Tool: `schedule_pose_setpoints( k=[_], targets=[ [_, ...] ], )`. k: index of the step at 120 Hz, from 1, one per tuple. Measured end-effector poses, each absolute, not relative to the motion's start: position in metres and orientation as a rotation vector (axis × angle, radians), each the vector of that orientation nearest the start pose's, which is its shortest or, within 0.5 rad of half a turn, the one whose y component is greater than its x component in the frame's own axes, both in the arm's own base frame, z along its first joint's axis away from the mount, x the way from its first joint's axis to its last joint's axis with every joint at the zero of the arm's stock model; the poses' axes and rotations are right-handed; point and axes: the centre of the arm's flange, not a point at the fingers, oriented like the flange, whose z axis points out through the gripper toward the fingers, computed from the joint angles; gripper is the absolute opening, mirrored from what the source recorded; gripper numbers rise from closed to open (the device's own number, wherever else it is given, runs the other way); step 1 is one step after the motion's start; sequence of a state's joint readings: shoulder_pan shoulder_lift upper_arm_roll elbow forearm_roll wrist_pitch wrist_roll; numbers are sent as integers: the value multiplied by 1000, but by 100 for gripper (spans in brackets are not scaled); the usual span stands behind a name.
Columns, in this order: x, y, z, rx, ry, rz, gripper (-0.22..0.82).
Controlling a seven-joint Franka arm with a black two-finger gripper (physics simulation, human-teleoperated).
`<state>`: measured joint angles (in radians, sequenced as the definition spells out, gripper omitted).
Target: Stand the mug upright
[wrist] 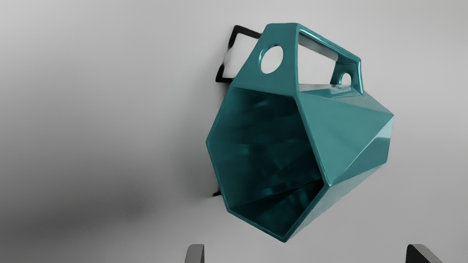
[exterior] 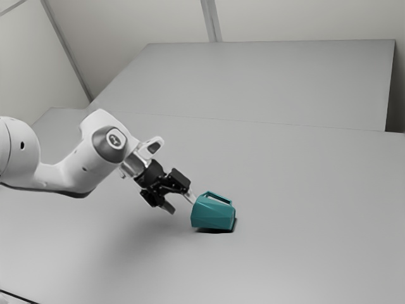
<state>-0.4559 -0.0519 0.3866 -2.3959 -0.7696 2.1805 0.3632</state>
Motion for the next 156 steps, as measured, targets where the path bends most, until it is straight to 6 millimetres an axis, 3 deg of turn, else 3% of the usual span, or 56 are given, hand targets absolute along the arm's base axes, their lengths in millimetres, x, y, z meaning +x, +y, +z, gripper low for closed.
schedule_pose_setpoints(
  k=[52,72,120,128,146,156],
  targets=[
    [478,-82,300,2478,46,-68,60],
    [485,-95,301,2482,-16,-42,60],
    [492,-102,300,2488,-90,-1,57],
    [493,-103,301,2489,-99,5,51],
    [496,-104,303,2493,-112,23,22],
    [499,-108,307,2496,-129,40,12]
  ],
)
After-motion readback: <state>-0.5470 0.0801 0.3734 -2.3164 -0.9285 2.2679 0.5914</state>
